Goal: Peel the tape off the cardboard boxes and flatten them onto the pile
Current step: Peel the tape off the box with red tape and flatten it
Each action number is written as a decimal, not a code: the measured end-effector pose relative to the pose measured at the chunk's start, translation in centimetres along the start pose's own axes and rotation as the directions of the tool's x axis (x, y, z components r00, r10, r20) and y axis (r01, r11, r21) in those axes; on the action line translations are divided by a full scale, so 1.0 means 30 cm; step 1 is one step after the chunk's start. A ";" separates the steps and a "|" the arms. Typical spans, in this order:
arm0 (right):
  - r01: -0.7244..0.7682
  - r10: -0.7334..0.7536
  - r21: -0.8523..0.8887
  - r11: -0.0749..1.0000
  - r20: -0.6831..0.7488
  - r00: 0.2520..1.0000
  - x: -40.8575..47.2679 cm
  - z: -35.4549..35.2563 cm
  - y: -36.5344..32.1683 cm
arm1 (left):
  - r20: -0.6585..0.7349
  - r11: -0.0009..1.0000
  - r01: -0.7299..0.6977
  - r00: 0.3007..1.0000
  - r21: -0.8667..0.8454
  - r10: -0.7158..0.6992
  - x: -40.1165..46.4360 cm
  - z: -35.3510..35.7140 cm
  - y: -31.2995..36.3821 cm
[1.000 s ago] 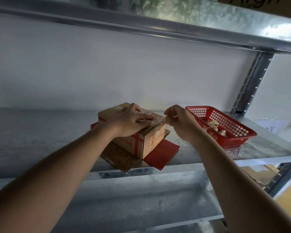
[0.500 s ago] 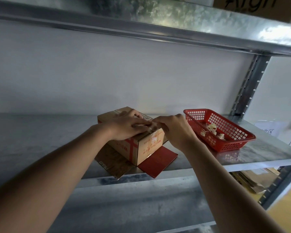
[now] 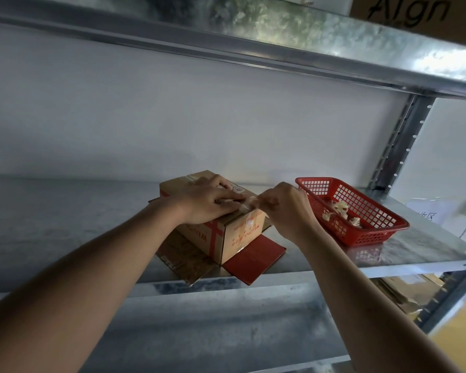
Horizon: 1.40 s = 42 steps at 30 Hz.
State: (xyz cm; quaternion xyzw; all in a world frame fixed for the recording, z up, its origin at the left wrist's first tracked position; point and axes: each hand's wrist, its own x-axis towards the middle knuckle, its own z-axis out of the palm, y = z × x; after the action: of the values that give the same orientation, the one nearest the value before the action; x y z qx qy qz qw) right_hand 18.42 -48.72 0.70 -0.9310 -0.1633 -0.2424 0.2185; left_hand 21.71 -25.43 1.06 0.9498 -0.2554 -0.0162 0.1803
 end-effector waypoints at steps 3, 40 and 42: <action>-0.002 -0.002 -0.081 0.997 -0.042 0.999 -0.008 0.019 -0.002 | -0.006 1.000 0.006 1.000 0.009 -0.006 0.004 0.002 -0.001; -0.229 0.241 0.496 0.838 0.041 0.970 -0.035 -0.004 0.068 | -0.025 0.991 -0.069 0.997 -0.114 0.067 0.013 -0.013 0.003; -0.239 0.301 0.517 0.822 -0.038 0.953 -0.037 0.005 0.066 | -0.016 0.995 -0.065 0.998 -0.082 0.063 0.012 -0.016 0.012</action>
State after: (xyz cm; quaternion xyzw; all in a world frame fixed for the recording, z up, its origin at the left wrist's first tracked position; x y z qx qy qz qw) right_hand 18.36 -50.55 -0.64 -0.8384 -0.0741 -0.2122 0.4966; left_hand 21.92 -25.73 1.65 0.9329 -0.2836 -0.0148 0.2216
